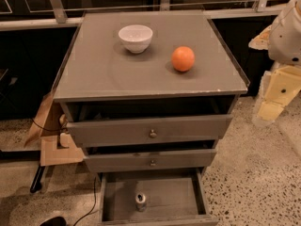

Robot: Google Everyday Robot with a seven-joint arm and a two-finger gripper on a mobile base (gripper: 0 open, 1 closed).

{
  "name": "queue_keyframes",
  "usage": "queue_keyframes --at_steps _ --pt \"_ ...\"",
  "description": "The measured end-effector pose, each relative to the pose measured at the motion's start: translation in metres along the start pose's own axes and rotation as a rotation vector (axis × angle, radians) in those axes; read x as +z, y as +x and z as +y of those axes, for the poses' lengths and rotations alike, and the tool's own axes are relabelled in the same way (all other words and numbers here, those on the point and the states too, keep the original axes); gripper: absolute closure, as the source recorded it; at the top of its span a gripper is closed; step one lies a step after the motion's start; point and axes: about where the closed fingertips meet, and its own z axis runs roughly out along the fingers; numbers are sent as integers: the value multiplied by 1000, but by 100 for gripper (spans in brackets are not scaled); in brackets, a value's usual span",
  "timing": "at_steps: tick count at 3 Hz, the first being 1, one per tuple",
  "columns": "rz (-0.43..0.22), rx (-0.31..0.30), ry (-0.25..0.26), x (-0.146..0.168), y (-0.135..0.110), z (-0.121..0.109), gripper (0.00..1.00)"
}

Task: Pick redbull can from bottom drawer and place on counter

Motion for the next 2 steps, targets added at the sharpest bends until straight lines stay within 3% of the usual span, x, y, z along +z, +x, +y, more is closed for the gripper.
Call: queue_keyframes --at_steps 1,2 --pt "0 0 0 0 0 0 0" --pt "0 0 0 0 0 0 19"
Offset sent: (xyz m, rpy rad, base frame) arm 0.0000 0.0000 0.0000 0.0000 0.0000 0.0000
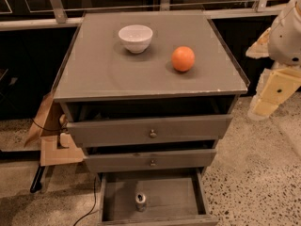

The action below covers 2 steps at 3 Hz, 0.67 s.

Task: Pick redbull can from bottom drawer and place on counter

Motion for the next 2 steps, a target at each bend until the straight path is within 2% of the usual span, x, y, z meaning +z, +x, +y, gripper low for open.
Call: queue_keyframes --at_steps 1,2 --pt "-16 14 20 7 -1 3 42" --pt "-68 59 28 38 -5 16 65"
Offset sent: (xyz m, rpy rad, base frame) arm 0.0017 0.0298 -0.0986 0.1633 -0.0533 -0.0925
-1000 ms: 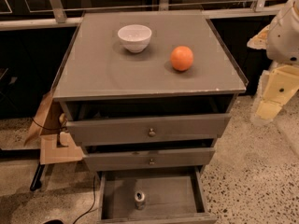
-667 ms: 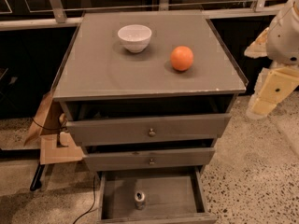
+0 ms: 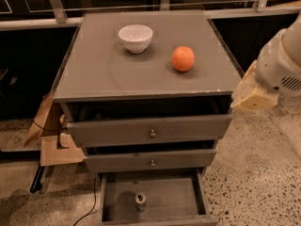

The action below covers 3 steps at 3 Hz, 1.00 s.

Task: Pick redbull can from bottom drawer and place on counter

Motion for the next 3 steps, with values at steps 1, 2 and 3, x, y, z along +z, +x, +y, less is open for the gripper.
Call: queue_keyframes --at_steps 1,2,3 --pt "-127 98 -74 103 -4 33 100" --pt "-194 156 -96 156 -6 47 100" --pt "-194 155 -97 156 -6 47 100"
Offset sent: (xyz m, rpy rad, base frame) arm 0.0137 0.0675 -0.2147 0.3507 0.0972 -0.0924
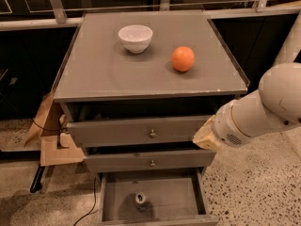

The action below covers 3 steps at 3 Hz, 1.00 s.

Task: Pick redbull can from bottom drawer and place on counter

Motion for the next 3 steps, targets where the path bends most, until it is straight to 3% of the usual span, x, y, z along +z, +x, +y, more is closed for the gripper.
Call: queue_keyframes --at_steps 1,3 --pt "24 8 -18 30 21 7 100" --pt "-14 23 -129 176 108 59 100"
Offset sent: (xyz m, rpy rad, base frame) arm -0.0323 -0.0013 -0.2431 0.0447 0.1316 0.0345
